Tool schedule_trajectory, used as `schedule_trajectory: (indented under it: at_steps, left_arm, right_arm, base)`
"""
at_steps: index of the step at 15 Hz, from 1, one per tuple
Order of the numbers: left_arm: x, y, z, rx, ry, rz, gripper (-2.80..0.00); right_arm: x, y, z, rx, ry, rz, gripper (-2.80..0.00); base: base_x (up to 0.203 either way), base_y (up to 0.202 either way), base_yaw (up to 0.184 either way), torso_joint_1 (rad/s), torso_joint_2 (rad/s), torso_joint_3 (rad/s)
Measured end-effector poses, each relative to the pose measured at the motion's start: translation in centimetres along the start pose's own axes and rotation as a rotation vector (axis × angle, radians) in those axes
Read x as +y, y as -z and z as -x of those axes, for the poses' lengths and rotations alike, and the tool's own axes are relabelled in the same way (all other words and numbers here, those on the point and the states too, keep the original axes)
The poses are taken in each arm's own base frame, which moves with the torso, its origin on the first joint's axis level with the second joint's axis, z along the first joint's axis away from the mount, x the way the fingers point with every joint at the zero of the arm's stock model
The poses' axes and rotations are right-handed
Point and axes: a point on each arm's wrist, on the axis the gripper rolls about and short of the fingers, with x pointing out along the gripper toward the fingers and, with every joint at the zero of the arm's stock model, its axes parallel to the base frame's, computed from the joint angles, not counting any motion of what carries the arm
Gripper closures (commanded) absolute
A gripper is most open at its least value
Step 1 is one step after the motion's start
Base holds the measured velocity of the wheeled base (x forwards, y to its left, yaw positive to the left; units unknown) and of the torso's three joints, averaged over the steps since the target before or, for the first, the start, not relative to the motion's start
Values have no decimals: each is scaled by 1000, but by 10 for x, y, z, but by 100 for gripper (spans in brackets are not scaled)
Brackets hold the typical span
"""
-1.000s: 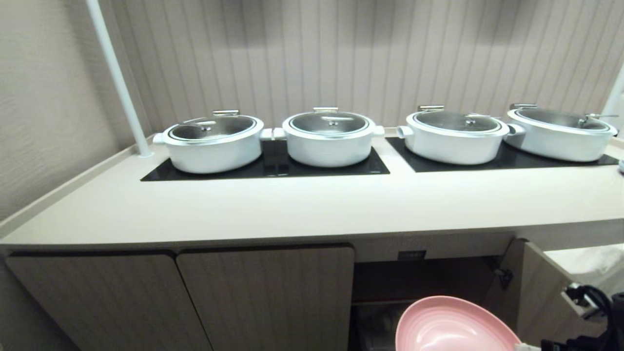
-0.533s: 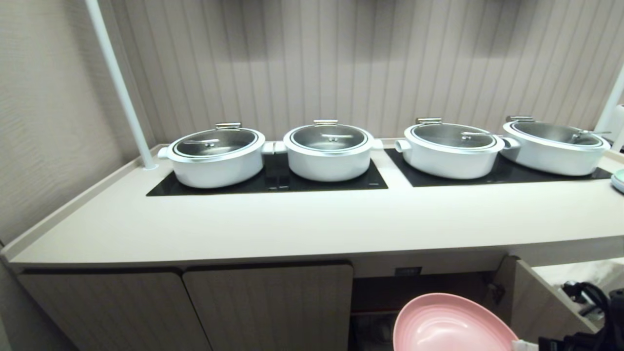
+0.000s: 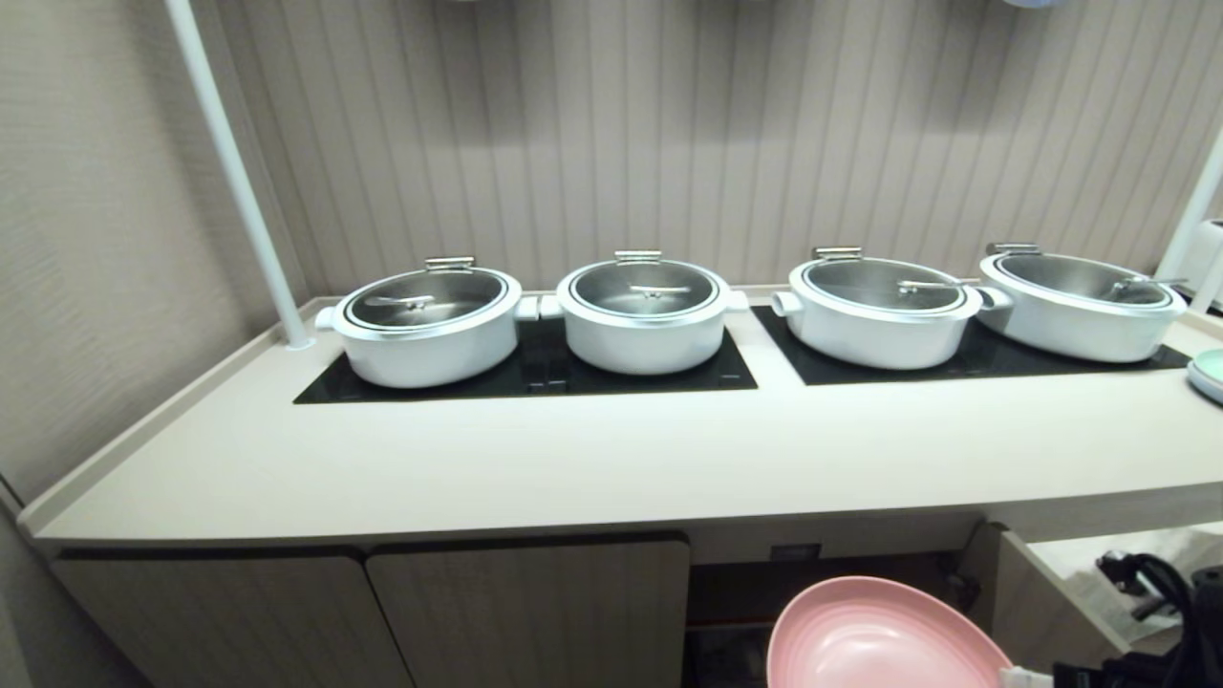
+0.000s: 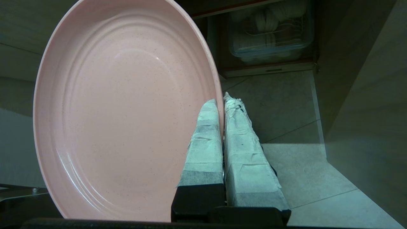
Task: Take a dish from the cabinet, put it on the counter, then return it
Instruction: Place it on the table
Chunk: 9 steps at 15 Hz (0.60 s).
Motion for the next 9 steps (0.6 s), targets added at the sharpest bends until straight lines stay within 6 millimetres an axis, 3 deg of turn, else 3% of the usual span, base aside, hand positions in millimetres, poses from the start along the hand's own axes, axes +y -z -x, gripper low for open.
schedule_trajectory:
  at_steps: [9]
  left_arm:
    - [0, 0, 0, 0, 0, 0, 0]
  right_arm:
    - [3, -1, -1, 0, -14, 15, 0]
  base:
    - [0, 0, 0, 148, -290, -150]
